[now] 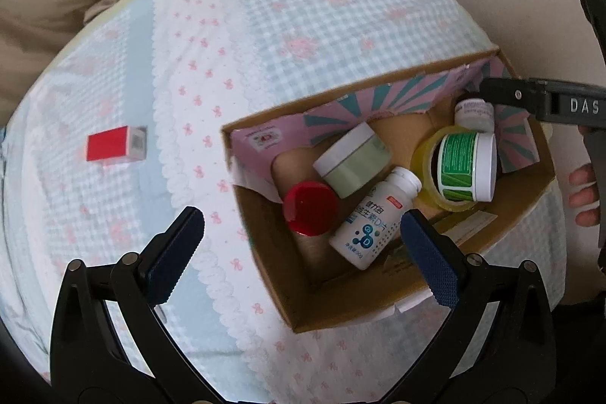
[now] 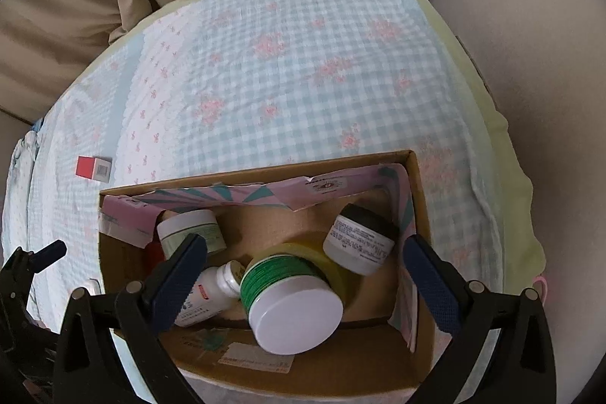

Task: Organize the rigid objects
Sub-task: 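Open the left tool dropping the red lid while the right tool releases the jar, then move both tools back toward the red rectangular box and white earbud case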

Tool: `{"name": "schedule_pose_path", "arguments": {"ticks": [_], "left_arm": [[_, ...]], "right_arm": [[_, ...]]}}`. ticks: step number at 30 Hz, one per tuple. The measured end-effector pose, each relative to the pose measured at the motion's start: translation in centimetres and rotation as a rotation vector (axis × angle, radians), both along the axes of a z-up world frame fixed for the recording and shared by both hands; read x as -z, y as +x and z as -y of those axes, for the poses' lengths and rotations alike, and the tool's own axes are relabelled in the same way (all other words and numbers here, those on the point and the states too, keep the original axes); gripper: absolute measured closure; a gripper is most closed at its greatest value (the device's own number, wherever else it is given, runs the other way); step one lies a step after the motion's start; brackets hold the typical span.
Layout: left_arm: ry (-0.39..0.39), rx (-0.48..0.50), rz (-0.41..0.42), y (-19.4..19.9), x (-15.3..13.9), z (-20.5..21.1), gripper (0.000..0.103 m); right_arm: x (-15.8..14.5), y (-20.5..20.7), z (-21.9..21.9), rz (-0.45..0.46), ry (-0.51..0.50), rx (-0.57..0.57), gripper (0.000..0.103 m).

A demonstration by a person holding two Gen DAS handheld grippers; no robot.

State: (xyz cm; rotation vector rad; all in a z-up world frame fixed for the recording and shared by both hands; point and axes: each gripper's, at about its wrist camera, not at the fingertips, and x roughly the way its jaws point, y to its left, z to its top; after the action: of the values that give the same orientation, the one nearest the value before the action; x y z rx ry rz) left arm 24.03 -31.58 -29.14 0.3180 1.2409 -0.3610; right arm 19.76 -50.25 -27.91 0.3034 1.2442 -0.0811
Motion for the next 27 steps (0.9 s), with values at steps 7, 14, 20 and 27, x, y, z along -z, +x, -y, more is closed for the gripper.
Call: {"name": "schedule_pose_path", "arguments": {"ticks": [7,14,20,27], "left_arm": [[-0.040,-0.019,0.038,-1.5,-3.4,-0.8,0.000],[-0.078,-0.011,0.106,-4.0,-8.0,-1.8,0.000],[-0.121,-0.021,0.157,-6.8,-11.9,-4.6,0.000],[-0.133,-0.047,0.223,-10.1,-15.1,-10.6,0.000]], "right_arm": [[-2.6,-1.5,-0.8,0.043,-0.021,0.001,0.000],[-6.4,-4.0,-2.0,0.083,-0.039,0.002,0.000],[-10.8,-6.9,-4.3,0.127,-0.079,-0.029,0.000],[-15.0,-10.3,-9.6,0.164,-0.155,-0.085,0.000]]}}
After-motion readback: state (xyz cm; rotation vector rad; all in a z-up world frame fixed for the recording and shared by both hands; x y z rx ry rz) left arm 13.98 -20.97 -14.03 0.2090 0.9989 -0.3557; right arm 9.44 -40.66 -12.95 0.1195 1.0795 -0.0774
